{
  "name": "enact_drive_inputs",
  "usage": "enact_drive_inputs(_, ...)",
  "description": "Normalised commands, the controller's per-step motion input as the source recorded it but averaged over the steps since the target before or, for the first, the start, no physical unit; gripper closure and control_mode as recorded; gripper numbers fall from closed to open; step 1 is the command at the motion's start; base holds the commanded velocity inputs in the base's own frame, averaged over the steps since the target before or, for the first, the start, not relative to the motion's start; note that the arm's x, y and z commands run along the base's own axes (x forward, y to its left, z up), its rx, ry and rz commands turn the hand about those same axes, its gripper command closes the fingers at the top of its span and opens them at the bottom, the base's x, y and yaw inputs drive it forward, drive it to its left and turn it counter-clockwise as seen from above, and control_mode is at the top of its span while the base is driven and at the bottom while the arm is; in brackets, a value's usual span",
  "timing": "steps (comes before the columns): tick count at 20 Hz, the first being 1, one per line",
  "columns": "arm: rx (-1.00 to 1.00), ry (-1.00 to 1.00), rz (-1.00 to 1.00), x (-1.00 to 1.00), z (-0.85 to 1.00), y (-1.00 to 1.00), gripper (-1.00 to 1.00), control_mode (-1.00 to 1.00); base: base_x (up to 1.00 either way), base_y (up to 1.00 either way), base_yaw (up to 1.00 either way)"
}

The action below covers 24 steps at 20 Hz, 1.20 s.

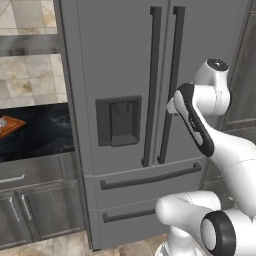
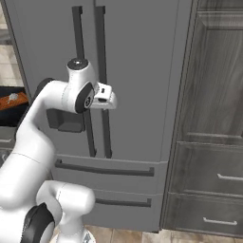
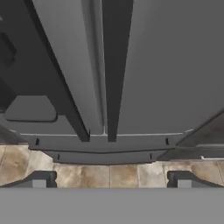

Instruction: Retrieve a lemon from the fridge and place it on the cutting board with the fish.

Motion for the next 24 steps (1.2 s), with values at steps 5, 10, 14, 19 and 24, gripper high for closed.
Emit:
enact_drive_inputs(5,0.0,-0.06,0.0,0.16,0.0,0.0,-1.0,-1.0,0.0,0.0,0.0)
enact_drive_inputs(10,0.0,-0.11,0.0,0.31,0.0,0.1,-1.0,-1.0,0.0,0.0,0.0)
enact_drive_inputs(14,0.0,-0.01,0.0,0.51,0.0,0.19,-1.0,-1.0,0.0,0.0,0.0)
enact_drive_inputs(19,0.0,-0.01,0.01,0.53,0.0,0.04,-1.0,-1.0,0.0,0.0,0.0)
enact_drive_inputs(24,0.01,-0.06,0.04,0.36,0.0,-0.19,-1.0,-1.0,0.0,0.0,0.0)
